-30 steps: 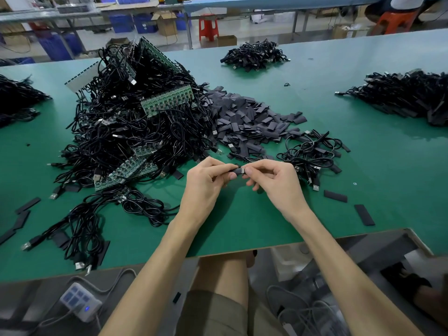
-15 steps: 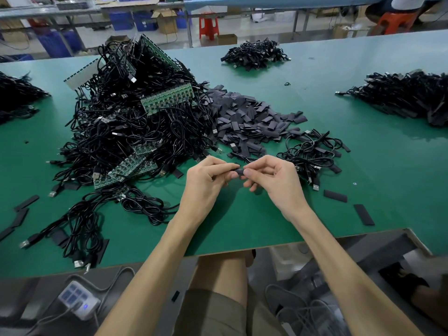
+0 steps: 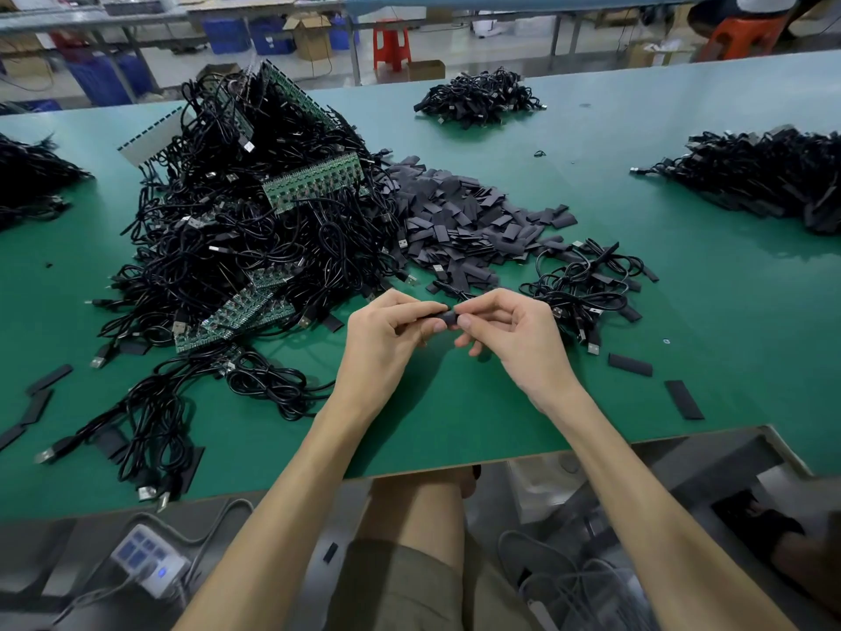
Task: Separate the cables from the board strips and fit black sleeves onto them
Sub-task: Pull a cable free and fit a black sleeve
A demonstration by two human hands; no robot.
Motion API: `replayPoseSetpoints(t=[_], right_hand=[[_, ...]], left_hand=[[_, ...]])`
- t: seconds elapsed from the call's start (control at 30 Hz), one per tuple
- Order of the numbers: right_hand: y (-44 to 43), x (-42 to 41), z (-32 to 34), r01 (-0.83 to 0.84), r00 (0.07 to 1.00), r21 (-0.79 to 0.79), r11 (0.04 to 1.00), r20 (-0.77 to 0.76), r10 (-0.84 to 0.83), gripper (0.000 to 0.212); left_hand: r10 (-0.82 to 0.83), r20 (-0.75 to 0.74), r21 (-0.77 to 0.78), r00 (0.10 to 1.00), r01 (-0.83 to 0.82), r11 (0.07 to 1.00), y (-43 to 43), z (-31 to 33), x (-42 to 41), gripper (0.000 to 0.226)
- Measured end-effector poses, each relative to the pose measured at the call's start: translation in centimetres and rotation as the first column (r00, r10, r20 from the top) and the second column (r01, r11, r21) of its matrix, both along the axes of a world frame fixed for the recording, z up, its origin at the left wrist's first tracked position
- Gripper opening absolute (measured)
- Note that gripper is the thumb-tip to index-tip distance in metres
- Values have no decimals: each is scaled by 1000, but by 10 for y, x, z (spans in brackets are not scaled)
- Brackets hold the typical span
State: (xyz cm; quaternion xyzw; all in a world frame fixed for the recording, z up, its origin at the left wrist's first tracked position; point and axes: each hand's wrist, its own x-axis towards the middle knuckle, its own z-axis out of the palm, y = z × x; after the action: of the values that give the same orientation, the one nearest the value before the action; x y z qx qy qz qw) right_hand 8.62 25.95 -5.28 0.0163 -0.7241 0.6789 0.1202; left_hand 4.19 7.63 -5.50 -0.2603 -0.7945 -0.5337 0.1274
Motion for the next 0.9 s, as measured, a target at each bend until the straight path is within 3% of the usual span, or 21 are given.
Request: replayPoseSetpoints(t=[0.9], right_hand=[[-3, 2, 4, 49, 997, 69, 996, 48, -53, 7]], left_hand=[[30, -8, -50, 1000, -31, 998, 2, 4, 3, 19]])
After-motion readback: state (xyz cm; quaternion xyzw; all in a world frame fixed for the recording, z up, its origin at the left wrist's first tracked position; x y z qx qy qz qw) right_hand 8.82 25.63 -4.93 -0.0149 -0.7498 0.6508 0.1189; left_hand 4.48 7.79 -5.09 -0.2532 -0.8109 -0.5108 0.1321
